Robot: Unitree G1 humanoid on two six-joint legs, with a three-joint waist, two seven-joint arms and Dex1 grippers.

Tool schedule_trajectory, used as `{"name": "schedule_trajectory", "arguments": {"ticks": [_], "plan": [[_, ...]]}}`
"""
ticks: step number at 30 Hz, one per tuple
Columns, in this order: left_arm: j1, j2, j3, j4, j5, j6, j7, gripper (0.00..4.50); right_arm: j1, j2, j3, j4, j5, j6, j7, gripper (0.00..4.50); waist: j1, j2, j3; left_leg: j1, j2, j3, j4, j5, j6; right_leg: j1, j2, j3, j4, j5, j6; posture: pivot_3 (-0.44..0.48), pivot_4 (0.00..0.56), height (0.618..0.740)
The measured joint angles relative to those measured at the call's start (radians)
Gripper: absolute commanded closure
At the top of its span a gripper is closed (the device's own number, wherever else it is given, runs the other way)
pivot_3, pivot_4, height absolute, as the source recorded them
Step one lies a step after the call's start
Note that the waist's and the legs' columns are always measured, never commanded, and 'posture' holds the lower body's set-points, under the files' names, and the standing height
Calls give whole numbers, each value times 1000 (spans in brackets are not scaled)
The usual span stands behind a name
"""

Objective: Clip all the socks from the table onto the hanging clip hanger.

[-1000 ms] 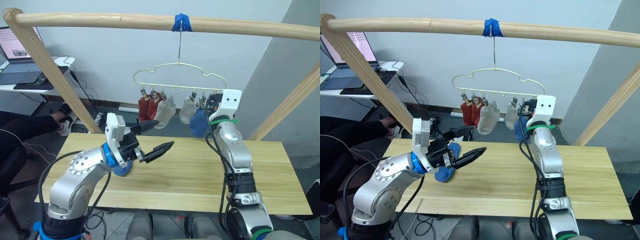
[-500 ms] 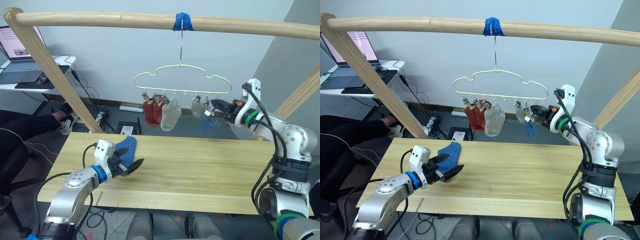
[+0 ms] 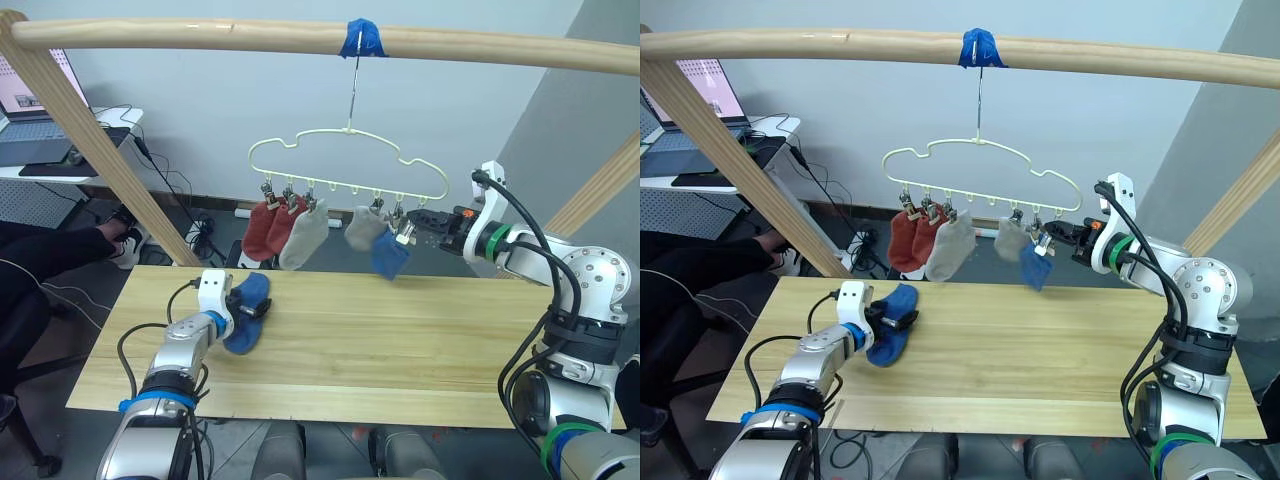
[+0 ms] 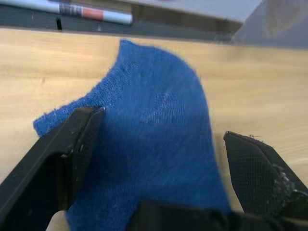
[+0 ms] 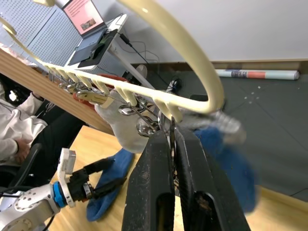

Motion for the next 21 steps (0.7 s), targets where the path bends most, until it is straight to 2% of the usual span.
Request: {"name": "schedule_trajectory", "arguments": {"ticks": [3, 7, 14, 19, 21], "plan": [[-9, 6, 0, 19, 13, -4, -16, 591, 0, 11, -10, -7, 3, 7, -18, 4500, -5, 0, 0, 0, 0, 0, 0, 0, 0, 0, 0, 0, 1, 0, 0, 27, 186, 740], [2, 46, -46, 15, 77, -36, -48, 1768, 1, 12, -17, -20, 5, 12, -29, 4500, -13, 0, 0, 0, 0, 0, 0, 0, 0, 0, 0, 1, 1, 0, 0, 31, 187, 740], [47, 49, -81, -55, 109, -73, -93, 3634, 2, 23, -15, -21, 9, 3, -38, 4500, -17, 0, 0, 0, 0, 0, 0, 0, 0, 0, 0, 1, 1, 0, 0, 35, 189, 740], [107, 36, -86, -178, 90, -68, -174, 4471, 5, 22, -14, -21, 12, 4, -37, 4500, -17, 0, 6, 0, 0, 0, 0, 0, 0, 0, 0, 0, 1, 0, 0, 39, 193, 740], [154, 20, -97, -321, 57, -48, -226, 4471, 4, 17, -16, -22, 23, 18, -36, 4500, -16, -1, 10, 0, 0, 0, 0, 0, 0, 0, -1, 0, 0, 0, 0, 36, 189, 740]]}}
